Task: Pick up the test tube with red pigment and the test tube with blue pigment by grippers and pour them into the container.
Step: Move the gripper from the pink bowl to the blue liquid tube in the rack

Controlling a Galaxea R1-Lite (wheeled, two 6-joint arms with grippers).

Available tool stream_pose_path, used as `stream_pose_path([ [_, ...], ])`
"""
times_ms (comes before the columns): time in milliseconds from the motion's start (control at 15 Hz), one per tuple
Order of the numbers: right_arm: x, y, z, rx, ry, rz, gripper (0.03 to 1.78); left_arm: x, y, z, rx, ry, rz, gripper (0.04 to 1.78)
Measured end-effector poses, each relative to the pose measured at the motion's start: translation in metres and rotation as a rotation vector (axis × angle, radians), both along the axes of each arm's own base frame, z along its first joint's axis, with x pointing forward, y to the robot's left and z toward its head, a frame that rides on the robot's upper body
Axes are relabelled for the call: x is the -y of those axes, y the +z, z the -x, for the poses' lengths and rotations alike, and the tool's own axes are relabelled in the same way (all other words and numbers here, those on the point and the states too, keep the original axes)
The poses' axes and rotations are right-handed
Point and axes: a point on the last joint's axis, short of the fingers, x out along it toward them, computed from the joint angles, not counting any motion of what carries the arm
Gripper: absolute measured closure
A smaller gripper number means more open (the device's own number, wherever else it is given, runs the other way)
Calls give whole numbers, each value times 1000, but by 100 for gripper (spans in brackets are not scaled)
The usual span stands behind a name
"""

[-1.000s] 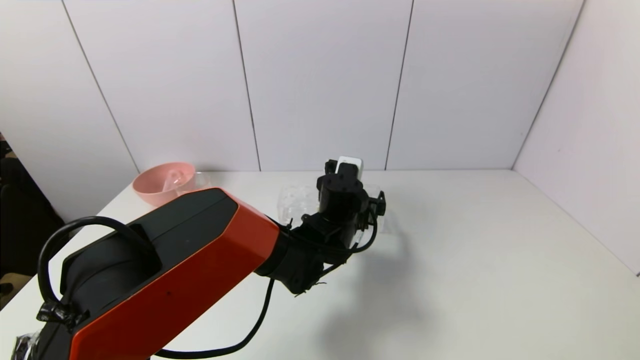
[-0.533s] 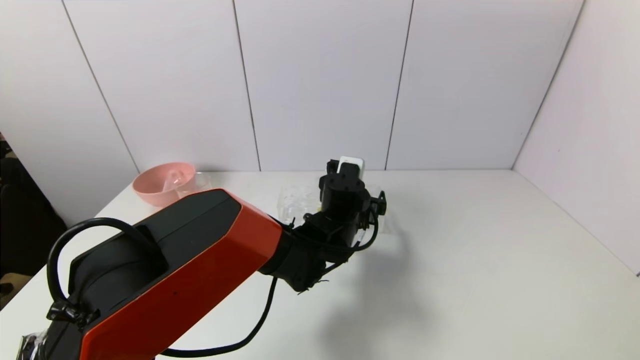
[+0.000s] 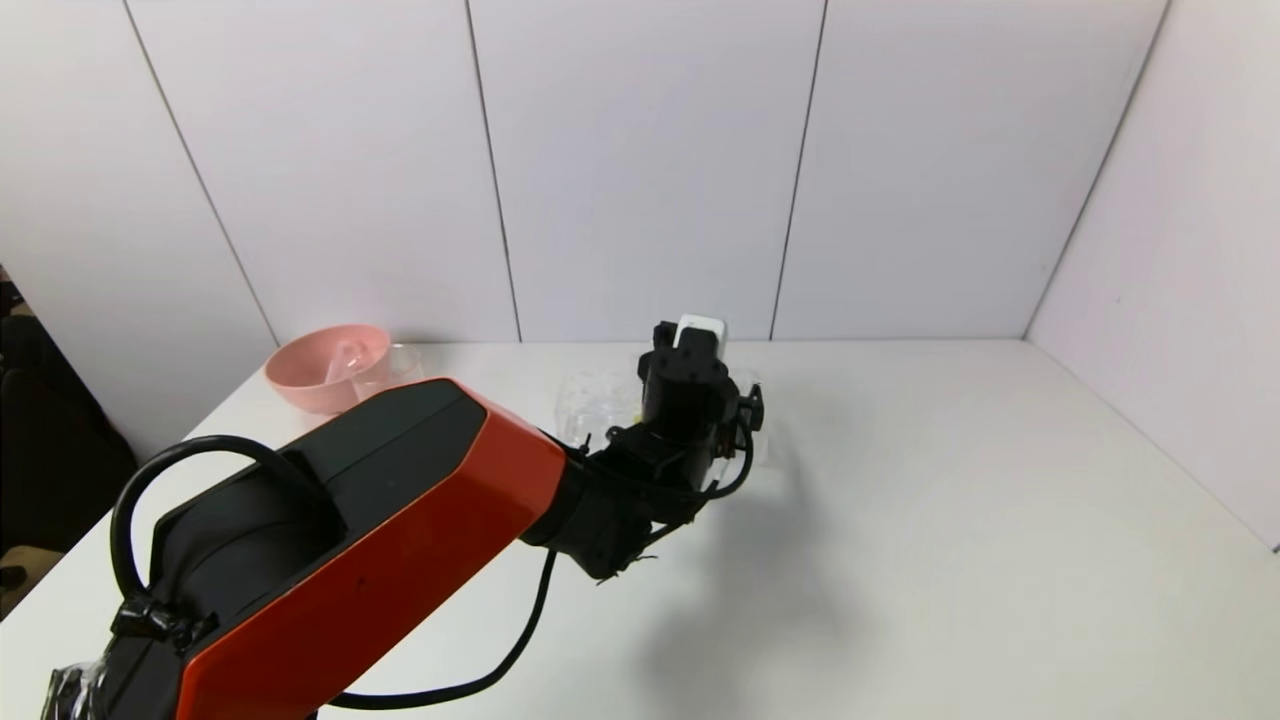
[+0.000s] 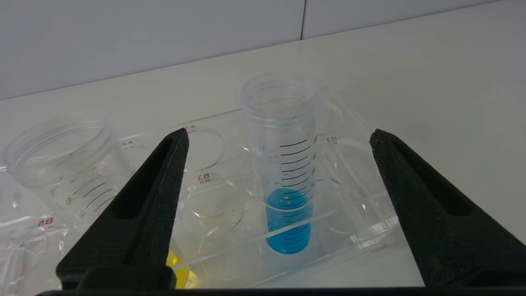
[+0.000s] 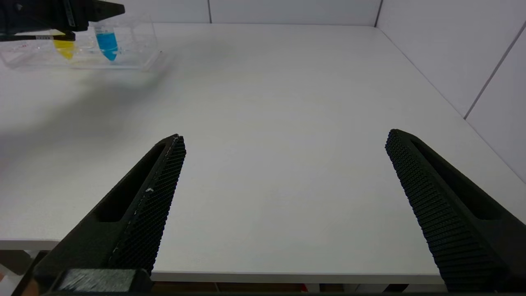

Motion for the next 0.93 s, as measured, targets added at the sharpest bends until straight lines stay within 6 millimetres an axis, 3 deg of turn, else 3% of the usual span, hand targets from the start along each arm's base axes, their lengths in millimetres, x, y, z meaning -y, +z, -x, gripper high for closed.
stream_pose_path([
  [133, 0, 0, 0, 0, 0, 0, 4, 0, 0, -1, 1, 3, 1, 56],
  [400, 0, 0, 0, 0, 0, 0, 4, 1, -1, 0, -1, -4, 0, 127],
  [467, 0, 0, 0, 0, 0, 0, 4, 1, -1, 0, -1, -4, 0, 135],
  [933, 0, 0, 0, 0, 0, 0, 4, 0, -1, 0, -1, -2, 0, 138],
])
